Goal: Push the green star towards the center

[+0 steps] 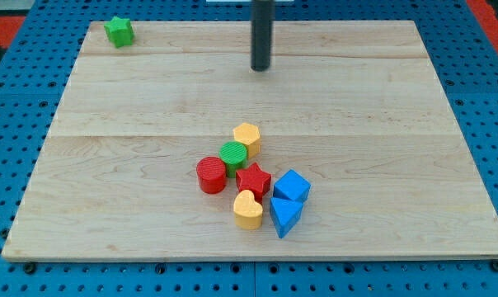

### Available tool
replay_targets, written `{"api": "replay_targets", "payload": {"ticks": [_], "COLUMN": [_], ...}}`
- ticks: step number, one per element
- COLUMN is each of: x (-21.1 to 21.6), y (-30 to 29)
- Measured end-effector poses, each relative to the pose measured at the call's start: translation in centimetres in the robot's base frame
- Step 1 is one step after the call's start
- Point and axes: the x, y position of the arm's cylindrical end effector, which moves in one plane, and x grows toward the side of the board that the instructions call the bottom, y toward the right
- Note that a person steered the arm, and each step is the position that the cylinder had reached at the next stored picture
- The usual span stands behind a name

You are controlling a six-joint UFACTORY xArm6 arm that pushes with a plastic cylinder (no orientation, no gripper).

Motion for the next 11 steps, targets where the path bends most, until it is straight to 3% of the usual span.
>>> {"api": "replay_targets", "payload": {"ticks": [1,2,3,4,5,6,7,8,10,11], "x": [-5.2,-3.4,5.1,3.3,-1.1,-4.9,-7.9,-4.4,6.7,9.8], "y": [-7.4,-11.6,-12.0,-20.4,-29.8,-29.6,-24.1,-18.7,-13.9,-9.8]}}
